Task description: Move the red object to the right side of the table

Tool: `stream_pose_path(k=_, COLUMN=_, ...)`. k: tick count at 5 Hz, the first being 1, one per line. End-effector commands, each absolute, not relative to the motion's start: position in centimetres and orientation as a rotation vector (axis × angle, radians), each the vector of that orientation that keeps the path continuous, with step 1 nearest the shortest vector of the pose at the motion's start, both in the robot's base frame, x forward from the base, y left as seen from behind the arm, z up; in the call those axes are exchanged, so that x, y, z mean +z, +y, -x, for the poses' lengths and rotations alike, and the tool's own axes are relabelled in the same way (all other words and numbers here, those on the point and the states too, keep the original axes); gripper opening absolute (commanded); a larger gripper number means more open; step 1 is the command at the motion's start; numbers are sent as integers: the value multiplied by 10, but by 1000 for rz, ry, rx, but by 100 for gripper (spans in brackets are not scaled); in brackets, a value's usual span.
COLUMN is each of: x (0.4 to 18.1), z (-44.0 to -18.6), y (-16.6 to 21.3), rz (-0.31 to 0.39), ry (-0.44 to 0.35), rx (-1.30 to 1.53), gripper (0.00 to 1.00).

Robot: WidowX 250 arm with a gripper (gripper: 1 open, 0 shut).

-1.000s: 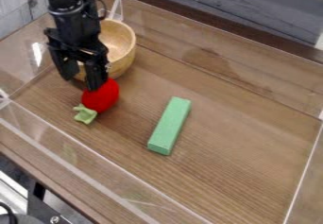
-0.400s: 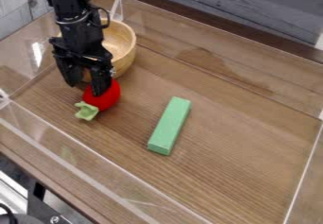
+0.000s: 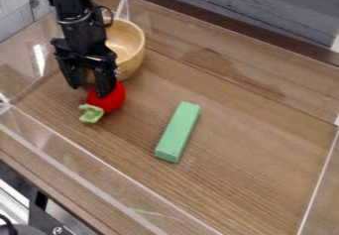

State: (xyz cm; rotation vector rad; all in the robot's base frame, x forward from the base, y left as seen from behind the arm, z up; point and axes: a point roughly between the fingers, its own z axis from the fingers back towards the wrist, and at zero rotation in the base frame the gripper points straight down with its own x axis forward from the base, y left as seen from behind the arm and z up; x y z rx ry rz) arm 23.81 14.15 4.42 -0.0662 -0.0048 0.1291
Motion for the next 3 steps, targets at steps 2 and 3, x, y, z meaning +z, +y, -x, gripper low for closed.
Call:
stream_pose_path(k=2, x=51, z=-249, y=154, rz=58, ry=-51, rx=157, gripper=100)
stream_pose_path(k=3, x=50, z=-250, y=155, rz=64, ry=-50, rx=164, gripper=100)
